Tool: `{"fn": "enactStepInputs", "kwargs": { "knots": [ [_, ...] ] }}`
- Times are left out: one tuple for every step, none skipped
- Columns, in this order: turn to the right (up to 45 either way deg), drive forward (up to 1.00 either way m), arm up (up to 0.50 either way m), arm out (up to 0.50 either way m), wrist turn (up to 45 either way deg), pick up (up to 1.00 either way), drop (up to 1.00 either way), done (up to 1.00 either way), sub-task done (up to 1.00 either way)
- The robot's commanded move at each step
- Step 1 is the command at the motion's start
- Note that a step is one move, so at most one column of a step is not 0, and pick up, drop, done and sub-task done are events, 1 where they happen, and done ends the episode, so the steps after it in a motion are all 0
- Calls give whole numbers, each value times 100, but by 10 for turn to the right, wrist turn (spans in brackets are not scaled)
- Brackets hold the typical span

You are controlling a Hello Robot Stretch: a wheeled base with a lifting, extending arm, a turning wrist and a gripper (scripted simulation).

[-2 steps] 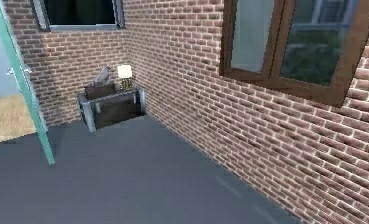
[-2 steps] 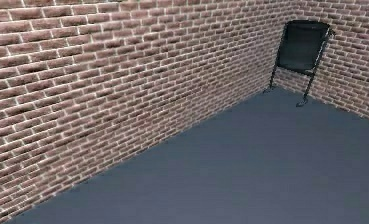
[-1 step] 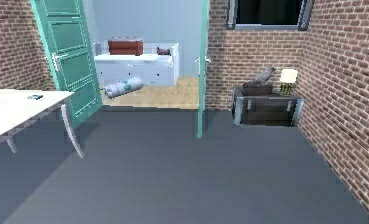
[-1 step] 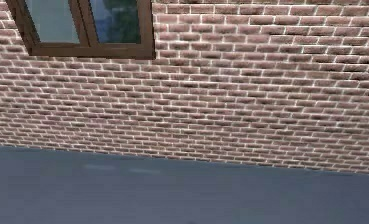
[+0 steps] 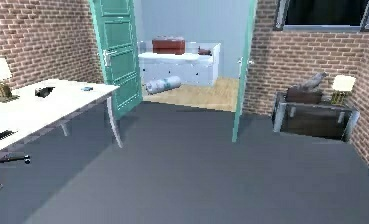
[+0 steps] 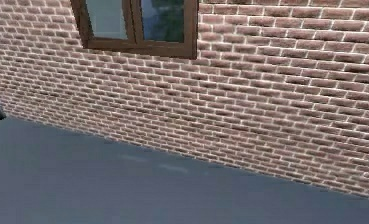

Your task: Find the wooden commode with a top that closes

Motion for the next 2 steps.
{"fn": "enactStepInputs", "kwargs": {
  "knots": [
    [0,100,0,0,0,0,0,0,0],
    [0,100,0,0,0,0,0,0,0]
  ]
}}
